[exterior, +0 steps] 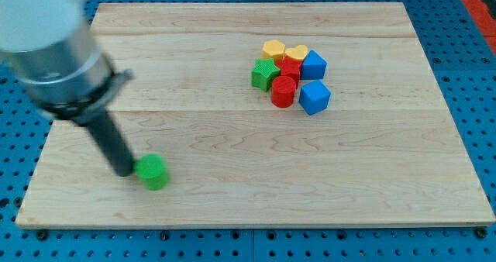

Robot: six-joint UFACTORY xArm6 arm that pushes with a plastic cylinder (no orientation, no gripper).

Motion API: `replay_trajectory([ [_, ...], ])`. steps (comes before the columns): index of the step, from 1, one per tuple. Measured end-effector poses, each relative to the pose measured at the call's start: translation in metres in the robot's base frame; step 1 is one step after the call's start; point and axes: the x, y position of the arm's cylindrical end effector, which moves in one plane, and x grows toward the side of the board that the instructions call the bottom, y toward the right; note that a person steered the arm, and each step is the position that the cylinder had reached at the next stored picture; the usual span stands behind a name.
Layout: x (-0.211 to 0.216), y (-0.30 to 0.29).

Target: Push the green circle into a group of blocks

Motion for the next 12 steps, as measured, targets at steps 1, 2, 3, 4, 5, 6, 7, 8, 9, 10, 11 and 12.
replay_trajectory([
  [1,-0.012,0.080],
  [2,0.013,0.051],
  [3,0.059,0.013],
  [4,0.072,0.088],
  [5,0.035,0.134],
  [6,0.003,0.205],
  [7,0.046,0.176],
  [8,0.076,0.118],
  [9,0.045,0.097],
  [10,0.005,0.147],
  [11,-0.005,0.151],
  [12,-0.013,0.100],
])
